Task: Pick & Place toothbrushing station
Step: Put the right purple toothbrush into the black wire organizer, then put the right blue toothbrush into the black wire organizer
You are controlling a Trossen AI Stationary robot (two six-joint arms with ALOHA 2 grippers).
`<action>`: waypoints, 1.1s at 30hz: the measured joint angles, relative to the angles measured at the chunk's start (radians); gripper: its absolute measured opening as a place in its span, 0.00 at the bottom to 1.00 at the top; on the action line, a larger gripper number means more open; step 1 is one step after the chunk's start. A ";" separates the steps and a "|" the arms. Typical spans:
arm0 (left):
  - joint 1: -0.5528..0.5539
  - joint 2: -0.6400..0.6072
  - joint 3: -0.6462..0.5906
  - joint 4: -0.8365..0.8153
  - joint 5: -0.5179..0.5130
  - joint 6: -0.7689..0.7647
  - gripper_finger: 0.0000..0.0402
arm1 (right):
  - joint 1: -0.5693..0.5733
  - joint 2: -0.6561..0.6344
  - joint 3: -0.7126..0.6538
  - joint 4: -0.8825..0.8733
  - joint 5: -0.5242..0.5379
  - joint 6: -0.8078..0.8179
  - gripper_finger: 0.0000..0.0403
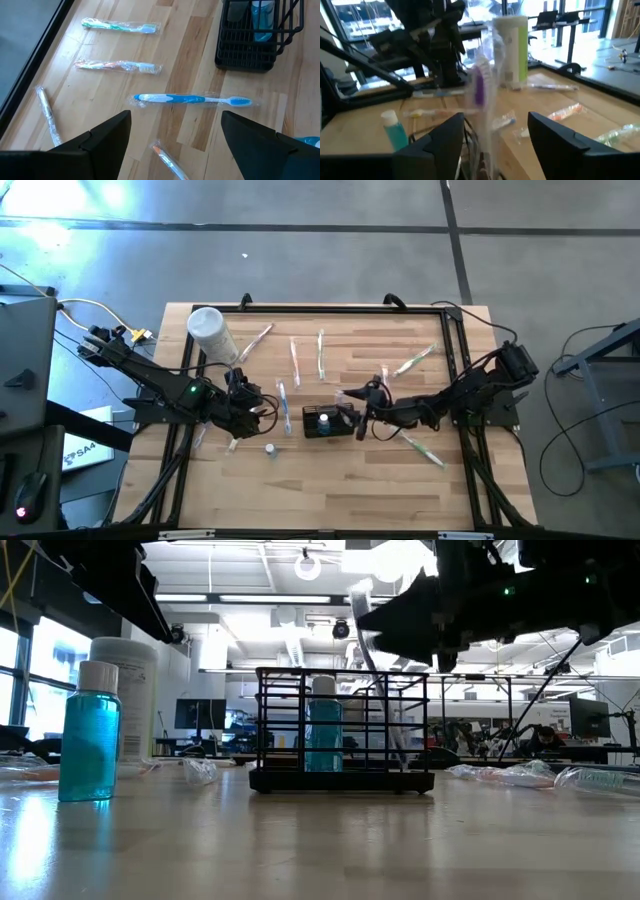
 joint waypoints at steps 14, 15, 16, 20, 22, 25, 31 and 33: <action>0.000 0.000 0.002 -0.002 0.001 0.013 0.76 | 0.025 -0.038 0.000 0.040 0.069 -0.142 0.69; 0.000 0.000 0.008 -0.011 0.006 0.019 0.76 | 0.036 -0.053 0.000 0.035 0.091 -0.163 0.69; 0.000 0.000 0.016 -0.020 0.015 0.020 0.76 | 0.048 -0.071 0.000 0.032 0.113 -0.186 0.69; 0.000 -0.001 0.038 -0.036 0.135 -0.017 0.76 | 0.116 -0.140 0.000 0.034 0.219 -0.263 0.69; 0.000 -0.001 0.040 -0.057 0.204 -0.057 0.76 | 0.158 -0.169 0.000 0.041 0.263 -0.299 0.69; 0.000 0.000 0.040 -0.150 0.257 -0.123 0.76 | 0.223 -0.206 0.000 0.034 0.329 -0.338 0.69; -0.014 0.006 -0.007 -0.289 0.345 -0.297 0.76 | 0.317 -0.218 0.000 0.033 0.386 -0.342 0.69; -0.031 0.007 -0.024 -0.307 0.357 -0.347 0.76 | 0.336 -0.218 0.000 0.034 0.396 -0.339 0.69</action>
